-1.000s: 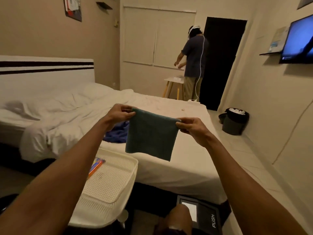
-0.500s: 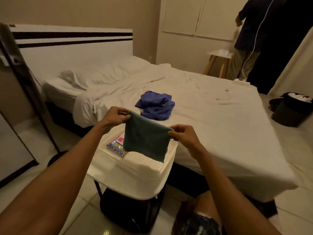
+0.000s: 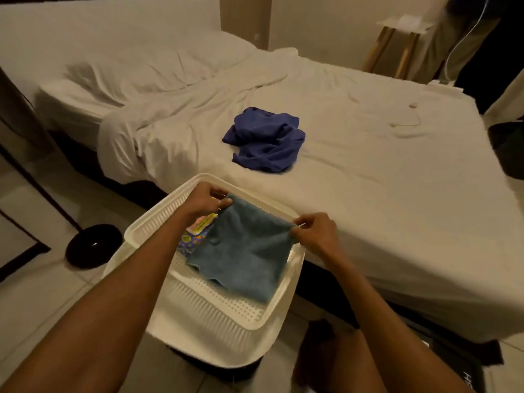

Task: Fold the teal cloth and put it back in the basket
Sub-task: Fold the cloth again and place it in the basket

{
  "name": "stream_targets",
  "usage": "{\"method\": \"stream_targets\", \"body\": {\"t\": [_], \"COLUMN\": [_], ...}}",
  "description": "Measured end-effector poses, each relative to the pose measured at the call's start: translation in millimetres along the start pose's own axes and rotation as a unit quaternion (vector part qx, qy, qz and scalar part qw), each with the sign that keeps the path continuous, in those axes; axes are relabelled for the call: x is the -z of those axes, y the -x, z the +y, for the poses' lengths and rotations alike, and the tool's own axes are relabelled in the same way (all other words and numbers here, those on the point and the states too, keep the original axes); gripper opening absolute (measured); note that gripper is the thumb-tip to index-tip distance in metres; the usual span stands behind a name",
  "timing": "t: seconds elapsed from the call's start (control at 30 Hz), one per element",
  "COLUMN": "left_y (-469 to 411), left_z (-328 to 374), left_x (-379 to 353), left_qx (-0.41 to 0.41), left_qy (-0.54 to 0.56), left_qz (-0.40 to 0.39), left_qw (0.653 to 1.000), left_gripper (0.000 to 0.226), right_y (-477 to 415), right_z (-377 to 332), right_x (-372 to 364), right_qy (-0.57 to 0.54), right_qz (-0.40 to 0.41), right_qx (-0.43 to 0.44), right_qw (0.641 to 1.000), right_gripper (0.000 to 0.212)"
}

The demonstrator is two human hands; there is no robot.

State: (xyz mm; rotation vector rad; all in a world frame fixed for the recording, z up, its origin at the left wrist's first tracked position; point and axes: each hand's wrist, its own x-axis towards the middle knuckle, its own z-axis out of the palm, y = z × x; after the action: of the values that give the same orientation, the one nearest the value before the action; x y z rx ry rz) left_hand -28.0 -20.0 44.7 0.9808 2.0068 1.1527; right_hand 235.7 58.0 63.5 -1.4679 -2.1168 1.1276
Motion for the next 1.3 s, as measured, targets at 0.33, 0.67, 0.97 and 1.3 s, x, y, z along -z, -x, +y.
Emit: {"method": "stream_targets", "body": {"t": [0.33,0.67,0.97,1.3], "left_y": [-29,27,87,83], "left_z": [4,68,-44,-14], "left_x": [-5,67,70,52], "left_qx": [-0.012,-0.15,-0.112,-0.019], "left_qy": [0.02,-0.025,-0.268,-0.432], "left_qz": [0.003,-0.067,-0.102,-0.228], "left_qw": [1.0,0.986,0.952,0.872], "left_gripper": [0.014,0.023,0.046,0.019], "right_y": [-28,44,87,72], "right_z": [-1,-37,4,-10], "right_x": [7,33,-50,-56], "right_qy": [0.037,-0.049,0.151,0.216], "right_qz": [0.064,0.128,-0.146,-0.278], "right_qx": [0.057,0.218,0.204,0.178], "right_qw": [0.996,0.966,0.956,0.919], "right_gripper": [0.016,0.013,0.019,0.02]}}
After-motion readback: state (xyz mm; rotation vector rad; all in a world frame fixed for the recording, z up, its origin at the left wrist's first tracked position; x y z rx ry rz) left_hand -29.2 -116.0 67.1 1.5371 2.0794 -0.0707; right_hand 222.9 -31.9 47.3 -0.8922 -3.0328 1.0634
